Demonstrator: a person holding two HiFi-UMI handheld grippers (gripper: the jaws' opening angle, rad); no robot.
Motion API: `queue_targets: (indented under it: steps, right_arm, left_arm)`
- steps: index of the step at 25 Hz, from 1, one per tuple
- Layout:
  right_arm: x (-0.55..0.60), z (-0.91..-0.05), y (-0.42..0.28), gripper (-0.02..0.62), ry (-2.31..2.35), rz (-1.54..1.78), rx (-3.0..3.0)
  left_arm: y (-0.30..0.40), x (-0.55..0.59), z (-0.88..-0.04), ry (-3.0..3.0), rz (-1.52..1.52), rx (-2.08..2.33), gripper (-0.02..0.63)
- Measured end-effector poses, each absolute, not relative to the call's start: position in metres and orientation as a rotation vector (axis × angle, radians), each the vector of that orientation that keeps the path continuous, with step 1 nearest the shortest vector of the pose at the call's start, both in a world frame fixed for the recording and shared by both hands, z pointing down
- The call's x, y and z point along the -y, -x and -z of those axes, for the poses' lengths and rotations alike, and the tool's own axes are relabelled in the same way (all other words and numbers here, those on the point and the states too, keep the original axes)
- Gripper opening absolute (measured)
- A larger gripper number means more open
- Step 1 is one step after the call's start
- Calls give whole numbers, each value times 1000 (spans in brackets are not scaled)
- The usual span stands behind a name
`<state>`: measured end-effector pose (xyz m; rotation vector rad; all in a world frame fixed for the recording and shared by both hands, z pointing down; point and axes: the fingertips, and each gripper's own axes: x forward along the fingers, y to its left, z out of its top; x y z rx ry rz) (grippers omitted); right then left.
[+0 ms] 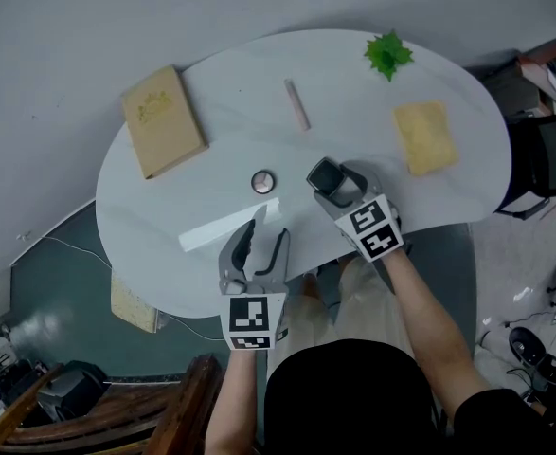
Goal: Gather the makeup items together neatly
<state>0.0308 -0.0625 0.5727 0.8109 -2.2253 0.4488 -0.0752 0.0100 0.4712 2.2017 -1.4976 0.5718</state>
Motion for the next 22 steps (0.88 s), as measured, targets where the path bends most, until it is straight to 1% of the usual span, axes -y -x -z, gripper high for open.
queue_targets:
  steps: [22]
  right_arm:
    - [77, -571, 13, 311, -946, -440, 2204]
  left_arm:
    - [94, -17, -472, -2183, -554, 1530, 216]
